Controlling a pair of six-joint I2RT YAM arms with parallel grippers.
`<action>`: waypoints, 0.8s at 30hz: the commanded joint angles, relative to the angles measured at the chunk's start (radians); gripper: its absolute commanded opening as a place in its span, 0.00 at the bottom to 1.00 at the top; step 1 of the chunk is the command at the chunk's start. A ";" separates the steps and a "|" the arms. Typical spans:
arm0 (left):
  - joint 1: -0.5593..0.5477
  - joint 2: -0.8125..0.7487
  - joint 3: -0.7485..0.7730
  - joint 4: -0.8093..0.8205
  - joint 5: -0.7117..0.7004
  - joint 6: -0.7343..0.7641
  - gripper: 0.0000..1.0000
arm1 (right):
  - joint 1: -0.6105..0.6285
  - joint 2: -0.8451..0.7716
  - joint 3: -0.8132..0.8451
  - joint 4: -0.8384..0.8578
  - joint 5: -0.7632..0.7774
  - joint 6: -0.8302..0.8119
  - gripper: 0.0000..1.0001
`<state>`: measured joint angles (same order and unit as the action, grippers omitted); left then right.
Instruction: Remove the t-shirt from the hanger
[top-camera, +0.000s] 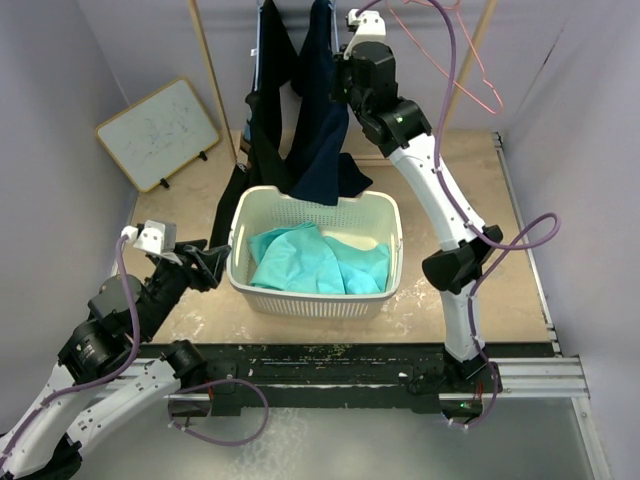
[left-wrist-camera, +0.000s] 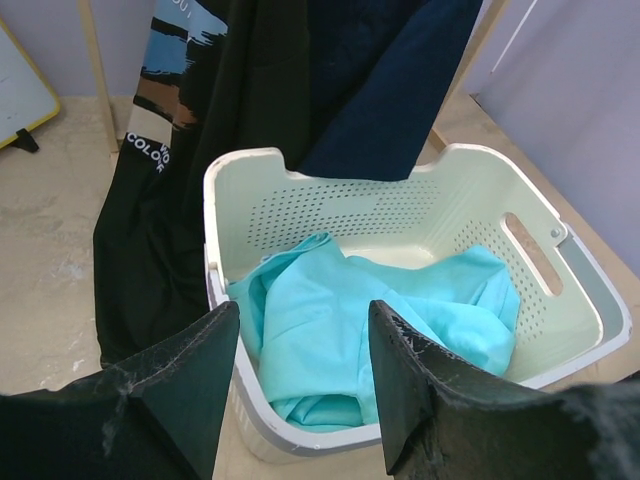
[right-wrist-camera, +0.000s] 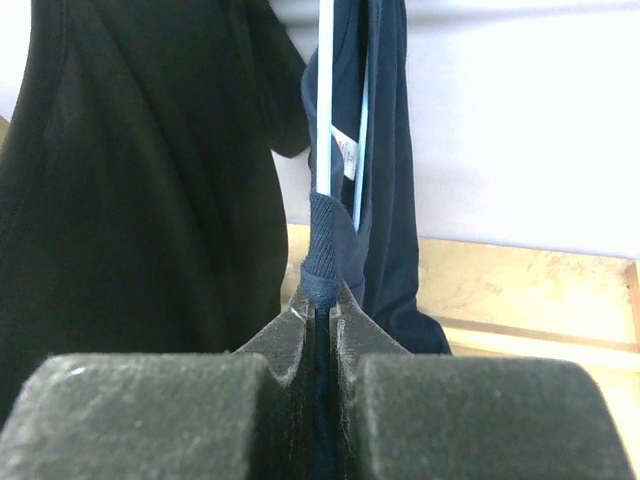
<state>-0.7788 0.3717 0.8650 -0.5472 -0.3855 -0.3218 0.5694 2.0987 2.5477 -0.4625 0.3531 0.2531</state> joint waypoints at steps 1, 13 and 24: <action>0.008 0.016 0.006 0.033 0.020 -0.002 0.58 | -0.014 -0.028 -0.013 0.089 0.014 -0.020 0.00; 0.014 0.011 -0.007 0.082 0.094 0.013 0.84 | -0.016 -0.092 0.045 0.171 0.014 -0.109 0.00; 0.031 0.035 -0.009 0.121 0.186 0.004 0.99 | -0.016 -0.228 0.011 0.199 -0.006 -0.129 0.00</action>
<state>-0.7589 0.3946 0.8570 -0.4881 -0.2516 -0.3214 0.5613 2.0102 2.5351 -0.4278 0.3473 0.1490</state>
